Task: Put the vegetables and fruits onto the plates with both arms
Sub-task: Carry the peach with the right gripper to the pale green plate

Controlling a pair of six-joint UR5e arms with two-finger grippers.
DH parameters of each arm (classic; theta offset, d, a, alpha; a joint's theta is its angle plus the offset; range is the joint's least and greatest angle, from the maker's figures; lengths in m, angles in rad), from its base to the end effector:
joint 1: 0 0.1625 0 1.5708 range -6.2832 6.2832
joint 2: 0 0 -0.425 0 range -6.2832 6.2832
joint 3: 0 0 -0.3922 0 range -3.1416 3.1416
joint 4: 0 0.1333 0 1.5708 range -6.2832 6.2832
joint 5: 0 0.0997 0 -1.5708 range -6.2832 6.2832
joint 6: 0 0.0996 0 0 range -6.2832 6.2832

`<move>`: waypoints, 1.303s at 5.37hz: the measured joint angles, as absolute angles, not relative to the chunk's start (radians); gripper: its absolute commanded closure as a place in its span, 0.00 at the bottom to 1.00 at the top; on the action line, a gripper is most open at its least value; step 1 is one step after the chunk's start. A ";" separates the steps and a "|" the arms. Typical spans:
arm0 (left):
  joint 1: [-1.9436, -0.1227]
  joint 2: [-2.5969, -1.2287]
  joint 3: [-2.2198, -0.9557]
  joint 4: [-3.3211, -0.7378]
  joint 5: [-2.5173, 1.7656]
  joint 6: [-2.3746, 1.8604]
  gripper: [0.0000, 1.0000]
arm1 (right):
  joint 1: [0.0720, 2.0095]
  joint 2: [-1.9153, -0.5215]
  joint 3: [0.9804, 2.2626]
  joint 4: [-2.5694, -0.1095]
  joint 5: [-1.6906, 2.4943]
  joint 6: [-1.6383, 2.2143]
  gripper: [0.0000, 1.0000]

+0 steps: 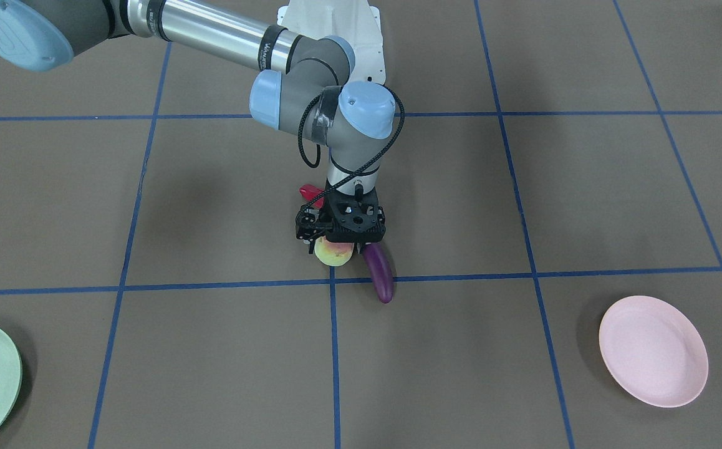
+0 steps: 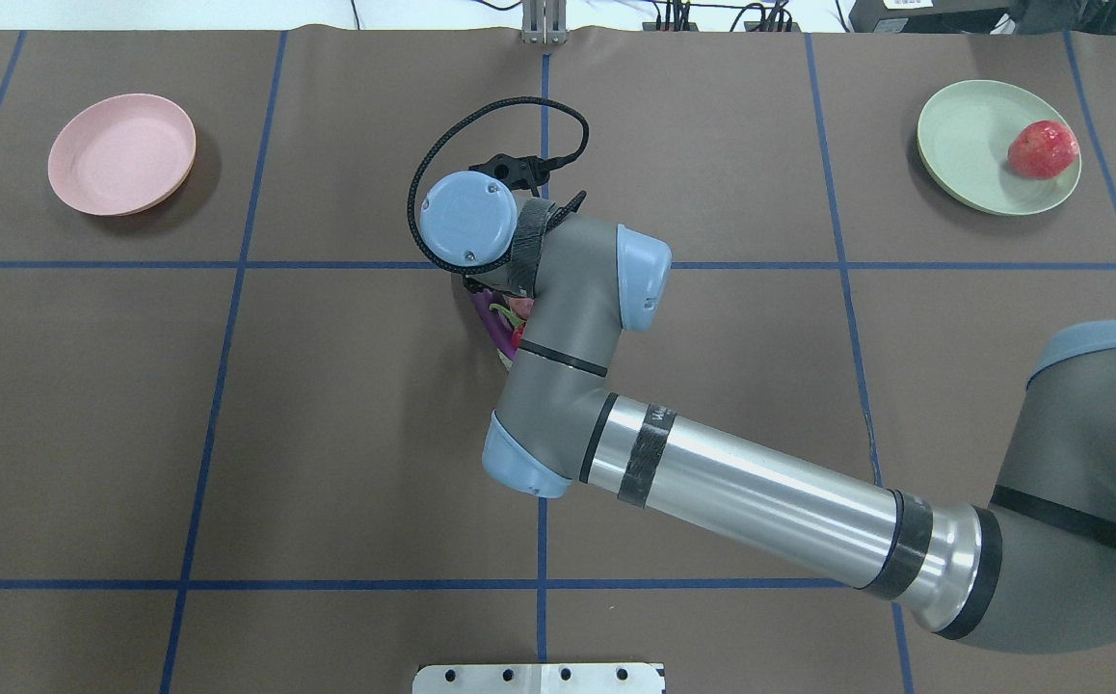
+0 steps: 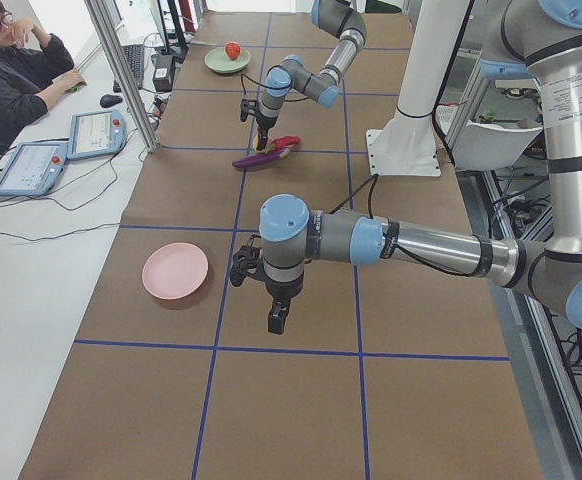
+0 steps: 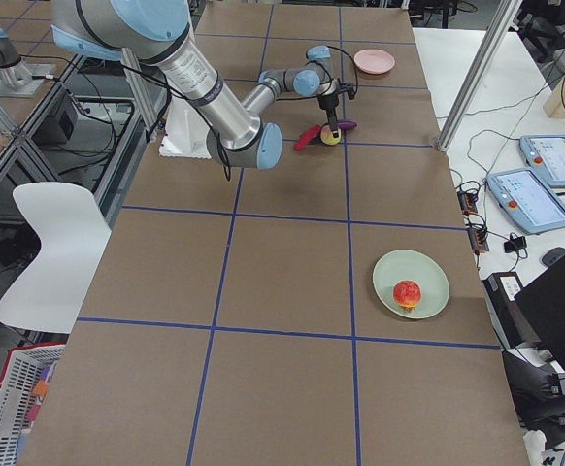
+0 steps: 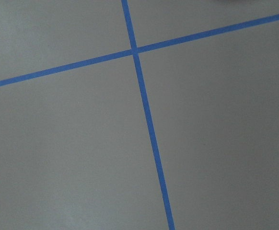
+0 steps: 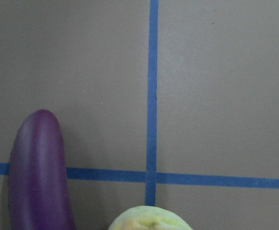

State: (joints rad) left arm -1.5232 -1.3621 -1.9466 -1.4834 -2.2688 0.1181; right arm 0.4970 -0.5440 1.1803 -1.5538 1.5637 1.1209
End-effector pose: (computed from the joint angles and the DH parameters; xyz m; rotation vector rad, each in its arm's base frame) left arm -0.0500 -0.4070 0.5812 0.1011 0.6955 0.1867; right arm -0.6558 -0.5082 0.1679 0.3040 -0.5784 0.0477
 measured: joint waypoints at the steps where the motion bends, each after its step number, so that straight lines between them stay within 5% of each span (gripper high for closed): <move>1: -1.523 -1.362 -1.947 -1.483 -2.269 0.118 0.00 | 0.489 -0.545 1.180 -1.553 1.564 1.127 0.89; 2: -1.523 -1.362 -1.949 -1.483 -2.269 0.118 0.00 | 0.489 -0.545 1.181 -1.548 1.565 1.133 1.00; 5: -1.523 -1.364 -1.954 -1.483 -2.270 0.118 0.00 | 0.750 -0.602 1.198 -1.455 1.814 1.013 1.00; 7: -1.523 -1.365 -1.955 -1.484 -2.272 0.118 0.00 | 1.027 -0.760 1.185 -1.335 2.050 0.684 1.00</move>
